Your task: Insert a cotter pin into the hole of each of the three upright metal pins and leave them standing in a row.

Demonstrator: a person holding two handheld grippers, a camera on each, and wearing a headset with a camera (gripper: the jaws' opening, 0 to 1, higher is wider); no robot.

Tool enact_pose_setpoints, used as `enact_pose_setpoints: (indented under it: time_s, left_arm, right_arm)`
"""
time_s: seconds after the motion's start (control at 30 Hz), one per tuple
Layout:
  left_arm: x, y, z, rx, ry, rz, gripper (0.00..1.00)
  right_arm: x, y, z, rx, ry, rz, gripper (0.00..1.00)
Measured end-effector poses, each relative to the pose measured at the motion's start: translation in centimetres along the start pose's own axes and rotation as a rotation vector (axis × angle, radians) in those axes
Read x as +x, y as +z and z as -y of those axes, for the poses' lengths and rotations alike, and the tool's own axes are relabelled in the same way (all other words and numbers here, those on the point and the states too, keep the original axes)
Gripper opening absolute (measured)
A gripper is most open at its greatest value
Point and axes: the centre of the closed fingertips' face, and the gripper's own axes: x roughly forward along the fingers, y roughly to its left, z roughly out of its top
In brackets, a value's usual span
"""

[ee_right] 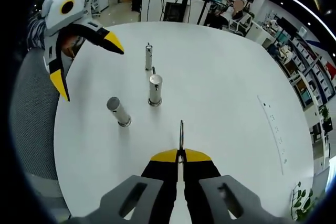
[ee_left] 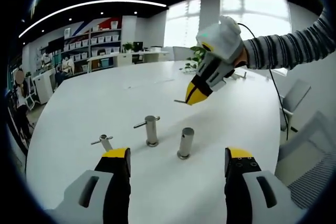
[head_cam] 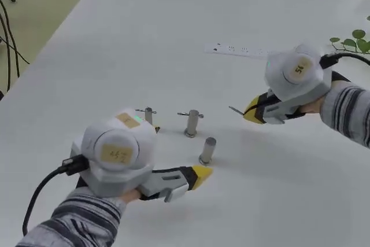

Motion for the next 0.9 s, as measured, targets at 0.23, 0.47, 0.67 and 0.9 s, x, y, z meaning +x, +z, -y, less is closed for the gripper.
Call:
enact_pose_setpoints:
  time_s: [0.23, 0.47, 0.67, 0.9]
  left_arm:
    - [0.1, 0.6, 0.8, -0.043, -0.036, 0.009, 0.65]
    - [0.1, 0.5, 1.5, -0.083, -0.055, -0.006, 0.55]
    - [0.0, 0.8, 2.1, -0.127, -0.078, 0.005, 0.47]
    - [-0.1, 0.8, 2.8, -0.173, -0.104, 0.001, 0.4]
  right_arm:
    - [-0.8, 0.7, -2.3, -0.045, 0.003, 0.042, 0.0]
    - [-1.5, 2.1, -4.3, -0.075, 0.021, 0.105, 0.0]
    - [-1.8, 3.1, -5.9, -0.108, 0.034, 0.145, 0.0]
    - [-2.1, 3.7, -7.5, -0.165, 0.054, 0.18, 0.0]
